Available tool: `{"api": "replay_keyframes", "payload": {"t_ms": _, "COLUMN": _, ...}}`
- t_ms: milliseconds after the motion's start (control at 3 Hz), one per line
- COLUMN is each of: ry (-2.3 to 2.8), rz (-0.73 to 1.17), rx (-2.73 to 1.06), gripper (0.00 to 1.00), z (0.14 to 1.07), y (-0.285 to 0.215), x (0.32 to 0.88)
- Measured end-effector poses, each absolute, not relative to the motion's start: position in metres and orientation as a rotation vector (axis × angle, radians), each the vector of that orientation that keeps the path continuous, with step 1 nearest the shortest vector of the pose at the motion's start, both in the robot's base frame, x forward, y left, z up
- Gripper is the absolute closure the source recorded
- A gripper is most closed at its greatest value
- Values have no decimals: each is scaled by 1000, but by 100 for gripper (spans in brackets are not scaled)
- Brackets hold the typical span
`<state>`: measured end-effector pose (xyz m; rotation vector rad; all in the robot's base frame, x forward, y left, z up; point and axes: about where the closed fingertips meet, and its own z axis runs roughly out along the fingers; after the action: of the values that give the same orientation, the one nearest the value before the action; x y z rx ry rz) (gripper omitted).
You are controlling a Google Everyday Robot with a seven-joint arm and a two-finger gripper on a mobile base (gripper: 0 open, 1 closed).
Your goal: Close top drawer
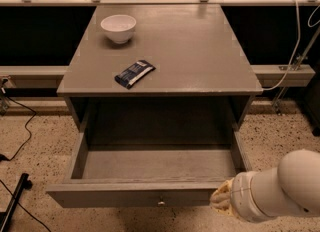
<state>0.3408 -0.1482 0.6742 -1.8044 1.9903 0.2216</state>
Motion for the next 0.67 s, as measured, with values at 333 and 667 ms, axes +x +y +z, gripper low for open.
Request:
{"api": "replay_keyframes", "payload": {"t_ms": 333, "ry": 1943, "rz": 163, "rx": -1772, "gripper": 100, "z": 648, "y": -155, "x": 346}}
{"api": "replay_keyframes", "payload": {"t_ms": 667, "ry": 1918, "rz": 149, "rx": -1758, "gripper": 100, "z": 628, "y": -153, "x": 349}}
